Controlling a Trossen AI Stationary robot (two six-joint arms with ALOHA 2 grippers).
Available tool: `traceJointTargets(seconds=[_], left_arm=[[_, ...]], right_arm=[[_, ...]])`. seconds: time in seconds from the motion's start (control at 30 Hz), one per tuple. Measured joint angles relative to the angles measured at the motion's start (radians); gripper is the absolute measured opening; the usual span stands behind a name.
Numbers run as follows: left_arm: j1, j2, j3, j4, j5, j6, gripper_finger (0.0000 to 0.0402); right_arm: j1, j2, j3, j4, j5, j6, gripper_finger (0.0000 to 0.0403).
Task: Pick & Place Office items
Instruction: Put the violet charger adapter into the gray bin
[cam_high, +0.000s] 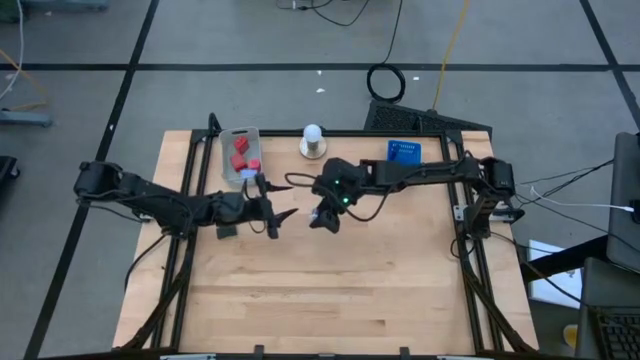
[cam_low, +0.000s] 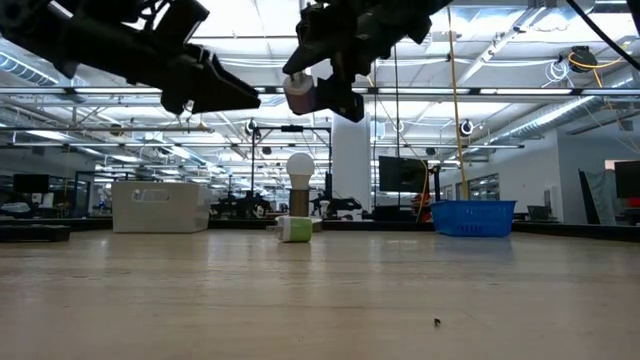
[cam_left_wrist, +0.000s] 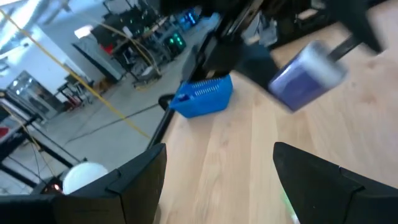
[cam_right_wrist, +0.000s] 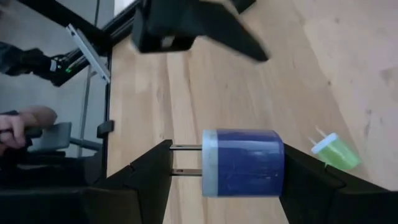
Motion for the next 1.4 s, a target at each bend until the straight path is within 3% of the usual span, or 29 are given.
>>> traceJointTargets(seconds=[0.43, 0.8, 1.4], left_arm=[[-0.104, 0.0, 0.0, 0.105, -0.124, 0.15, 0.0299], [-0.141, 0.0, 0.0, 0.224, -0.125, 0.207, 0.0299], [-0.11, -0.001, 0.0, 0.34, -0.122, 0.323, 0.0298]], right_arm=[[-0.07, -0.011, 0.0, 0.153, -0.122, 0.026, 0.0225], [-0.089, -0.033, 0.0, 0.301, -0.125, 0.027, 0.0225], [-0.088, -0.032, 0.0, 0.45, -0.121, 0.049, 0.0225]])
